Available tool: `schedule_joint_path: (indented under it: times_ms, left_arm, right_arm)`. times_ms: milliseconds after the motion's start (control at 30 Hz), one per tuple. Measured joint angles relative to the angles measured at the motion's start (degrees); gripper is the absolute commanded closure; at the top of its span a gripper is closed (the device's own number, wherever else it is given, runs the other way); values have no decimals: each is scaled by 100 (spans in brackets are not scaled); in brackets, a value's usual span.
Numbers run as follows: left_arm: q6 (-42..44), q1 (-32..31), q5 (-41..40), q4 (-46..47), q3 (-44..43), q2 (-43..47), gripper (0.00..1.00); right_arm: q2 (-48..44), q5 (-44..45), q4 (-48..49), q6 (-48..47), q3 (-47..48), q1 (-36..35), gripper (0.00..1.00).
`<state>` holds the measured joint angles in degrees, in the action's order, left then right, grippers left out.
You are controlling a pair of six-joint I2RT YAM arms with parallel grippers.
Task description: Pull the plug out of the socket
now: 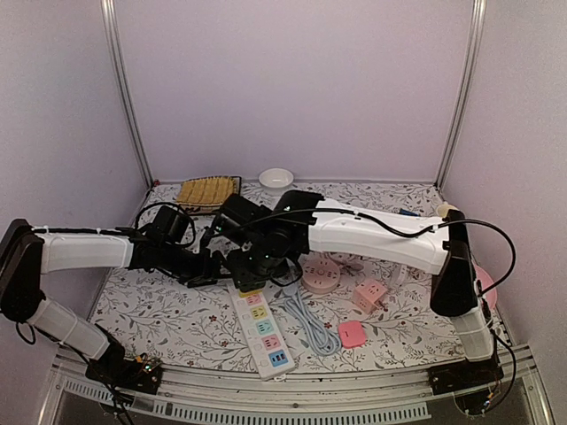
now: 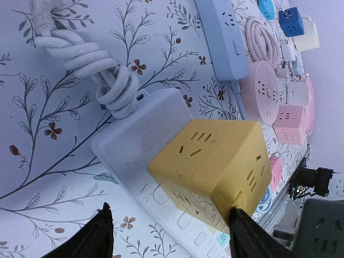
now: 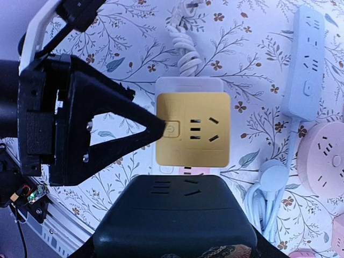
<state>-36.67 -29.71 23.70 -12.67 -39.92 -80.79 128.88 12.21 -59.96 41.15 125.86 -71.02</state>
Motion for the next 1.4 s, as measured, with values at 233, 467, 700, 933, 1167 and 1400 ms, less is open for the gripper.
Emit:
schedule_joint_path:
  times_ms: [233, 467, 700, 933, 1167, 1400]
  left_arm:
    - [72, 0, -44, -304, -155, 28, 27]
    - [201, 0, -153, -970, -732, 251, 26]
    - [238, 0, -275, -1172, -1290, 586, 26]
    - [164, 0, -542, -1342, -1318, 667, 26]
    - [-35, 0, -824, -1425, -1368, 717, 26]
    - [-304, 0, -960, -1416, -1447, 695, 26]
  right_arm:
    - [-693, 94, 111, 17, -721, 420, 85]
    - [-1032, -7, 468, -55, -1104, 1093, 87]
    - [-1034, -470, 935, -264, -1220, 1965, 88]
    - [-944, -1266, 1569, -396, -1429, 3012, 88]
    - [-308, -2216, 2151, -485, -1429, 3657, 88]
    - [498, -3045, 2367, -485, -1362, 3899, 84]
